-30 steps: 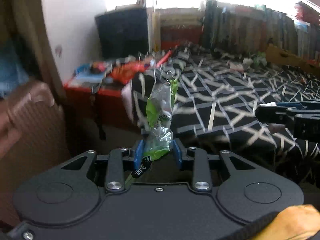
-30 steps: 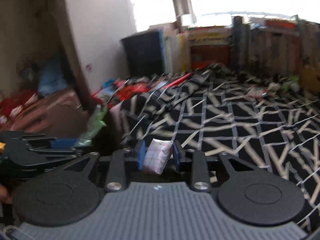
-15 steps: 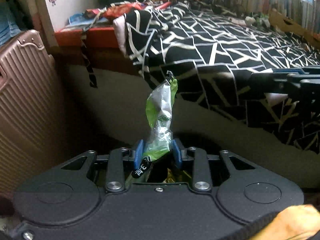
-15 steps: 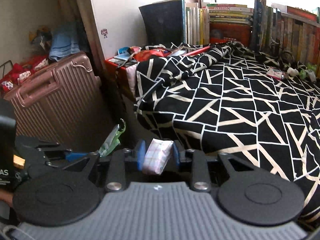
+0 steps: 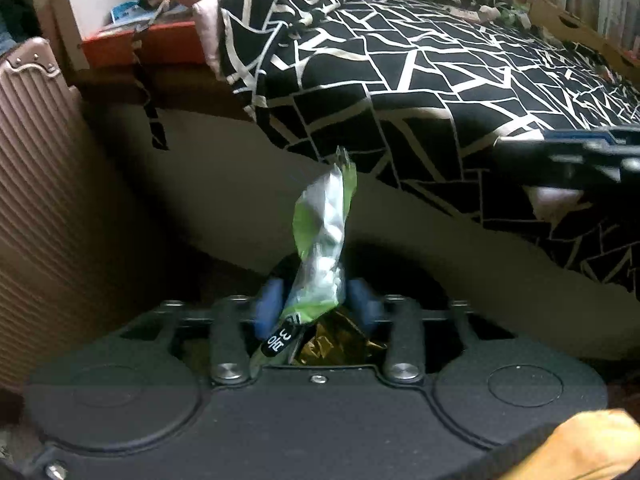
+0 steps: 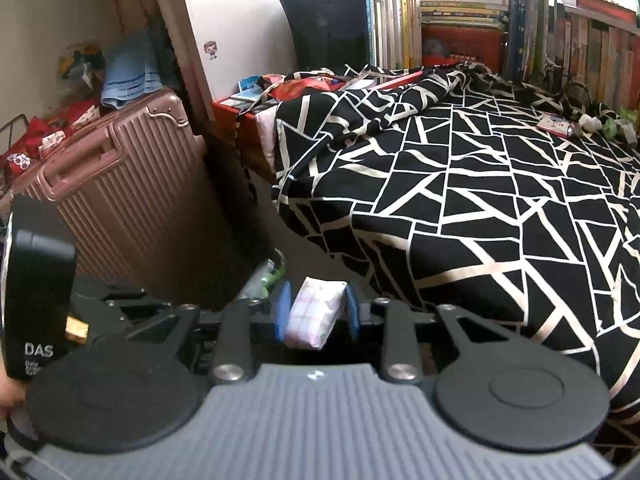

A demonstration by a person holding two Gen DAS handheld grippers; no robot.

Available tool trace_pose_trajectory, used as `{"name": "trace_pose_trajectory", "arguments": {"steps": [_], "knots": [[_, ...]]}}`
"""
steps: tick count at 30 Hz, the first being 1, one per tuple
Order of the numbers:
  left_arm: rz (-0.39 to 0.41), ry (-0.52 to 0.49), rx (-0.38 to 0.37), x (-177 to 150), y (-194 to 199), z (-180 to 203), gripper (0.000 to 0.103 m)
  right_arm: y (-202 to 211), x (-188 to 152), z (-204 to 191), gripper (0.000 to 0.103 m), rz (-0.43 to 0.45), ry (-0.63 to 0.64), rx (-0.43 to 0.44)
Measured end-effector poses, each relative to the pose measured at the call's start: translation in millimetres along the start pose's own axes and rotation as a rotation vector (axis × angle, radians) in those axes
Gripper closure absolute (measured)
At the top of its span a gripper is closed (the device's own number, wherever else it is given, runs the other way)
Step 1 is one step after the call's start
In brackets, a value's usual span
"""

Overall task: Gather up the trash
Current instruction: 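Open the left gripper to drop the wrapper while the right gripper releases the tissue packet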

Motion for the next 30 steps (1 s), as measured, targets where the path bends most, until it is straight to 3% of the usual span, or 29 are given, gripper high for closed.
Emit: {"name": "trace_pose_trajectory", "arguments": {"steps": [1,2,26,27,28,29,30], "knots": [[0.003,0.008,0.008,1.0,-0.5,-1.0,0.027,-0.3,-0.6,-0.6,0.069,-0.003,0.001,0.002],[0.015,0.016,0.019,1.5,0.0,-1.5,0.023,-0.1,-1.2,-1.1,0.069,-0.004,0.003,0.003],[0.0,0.058,0.102,-1.0,5.2,-36.2,0.023,-27.6,-2.7,0.9,0.067,-0.054,0.01,0.001],[0.002,0.058,0.102,-0.9,6.0,-36.1,0.023,-29.3,-1.7,0.2,0.061,-0.052,0.023,-0.006],[0.003,0.057,0.1,-0.6,6.6,-36.1,0.023,-31.6,-0.6,0.0,0.041,-0.053,0.032,-0.023],[0.003,0.056,0.098,-0.3,6.8,-35.8,0.023,-34.7,0.6,-0.1,0.028,-0.062,0.04,-0.032],[0.001,0.055,0.097,-0.2,6.6,-35.6,0.023,-37.3,1.7,0.1,0.004,-0.071,0.049,-0.058]]}}
Point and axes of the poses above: each gripper's, at about its wrist camera, not at the fingertips, and y roughly against the way its jaws point, z to its right, x to its top, the point moved 1 cm from there along -y, roughly the way its jaws point, and after that the axes turned 8 degrees about x, right-handed, at the moved point
